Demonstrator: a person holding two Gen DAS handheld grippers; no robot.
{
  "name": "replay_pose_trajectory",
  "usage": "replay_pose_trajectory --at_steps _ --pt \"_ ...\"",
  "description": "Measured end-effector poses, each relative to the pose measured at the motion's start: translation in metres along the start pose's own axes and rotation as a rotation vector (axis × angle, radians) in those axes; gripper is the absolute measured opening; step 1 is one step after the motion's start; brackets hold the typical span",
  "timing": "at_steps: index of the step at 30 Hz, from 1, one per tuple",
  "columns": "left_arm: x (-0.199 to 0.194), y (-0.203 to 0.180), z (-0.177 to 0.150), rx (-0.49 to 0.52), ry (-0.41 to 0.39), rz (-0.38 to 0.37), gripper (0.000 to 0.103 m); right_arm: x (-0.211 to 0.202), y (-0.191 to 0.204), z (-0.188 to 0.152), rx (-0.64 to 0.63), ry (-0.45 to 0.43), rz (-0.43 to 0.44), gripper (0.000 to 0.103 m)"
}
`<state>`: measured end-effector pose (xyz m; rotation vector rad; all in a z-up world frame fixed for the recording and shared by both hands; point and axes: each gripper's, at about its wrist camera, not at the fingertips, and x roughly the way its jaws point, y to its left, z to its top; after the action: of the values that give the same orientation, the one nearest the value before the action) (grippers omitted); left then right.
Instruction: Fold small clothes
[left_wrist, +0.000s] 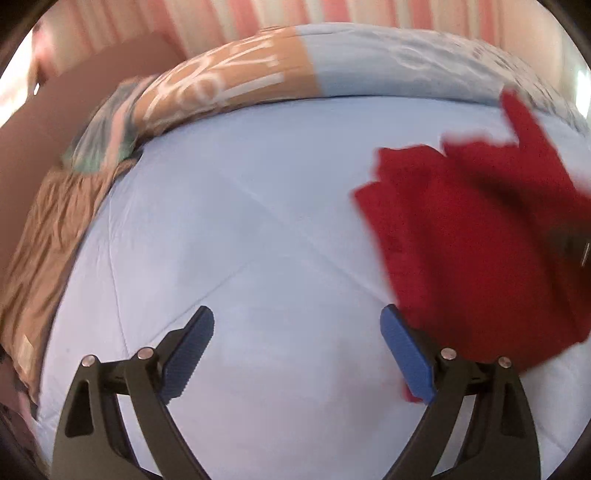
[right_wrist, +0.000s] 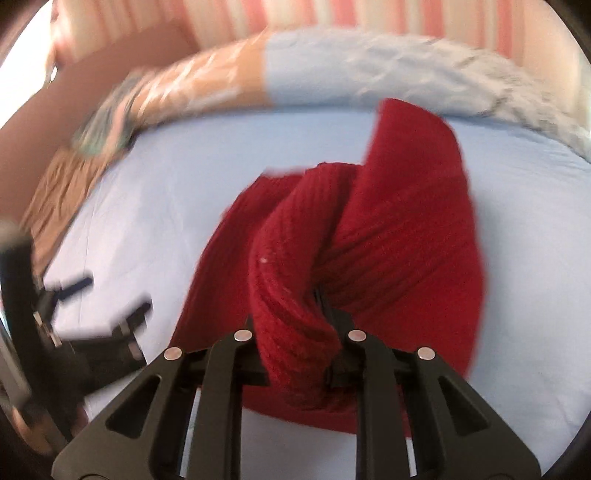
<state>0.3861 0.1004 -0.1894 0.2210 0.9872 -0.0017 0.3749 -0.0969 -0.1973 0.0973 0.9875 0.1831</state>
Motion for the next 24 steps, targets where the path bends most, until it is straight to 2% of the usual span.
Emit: replay_pose_trajectory --at_steps 3,6,8,13,15,18,21,24 --pt "0.014 0.029 -0.004 -0.095 0.029 -0.026 0.092 0.040 0.017 -0.021 -0.066 0.087 -0.039 0.018" --pt "0.015 0.037 -0.008 -0.128 0.017 -0.052 0.092 0.040 0.019 -0.024 -0.087 0.088 -0.047 0.018" --pt "0.012 0.035 -0.012 -0.118 0.005 -0.059 0.092 0.033 0.020 -0.016 -0.079 0.076 -0.041 0.018" --pt "0.008 0.027 -0.008 -0.111 -0.010 -0.061 0.092 0.006 0.043 0.002 -0.128 -0.021 -0.012 0.018" --pt "0.008 0.031 -0.005 -0.111 -0.015 -0.064 0.092 0.012 0.053 -0.005 -0.169 0.011 0.002 0.018" --pt "0.011 0.034 -0.005 -0.106 -0.012 -0.053 0.092 0.047 0.065 -0.031 -0.256 0.120 -0.049 0.018" --pt "0.012 0.039 -0.006 -0.114 -0.011 -0.068 0.092 0.052 0.074 -0.038 -0.332 0.116 -0.091 0.019" --pt "0.012 0.040 -0.007 -0.118 -0.012 -0.092 0.092 0.056 0.078 -0.035 -0.346 0.127 -0.093 0.024"
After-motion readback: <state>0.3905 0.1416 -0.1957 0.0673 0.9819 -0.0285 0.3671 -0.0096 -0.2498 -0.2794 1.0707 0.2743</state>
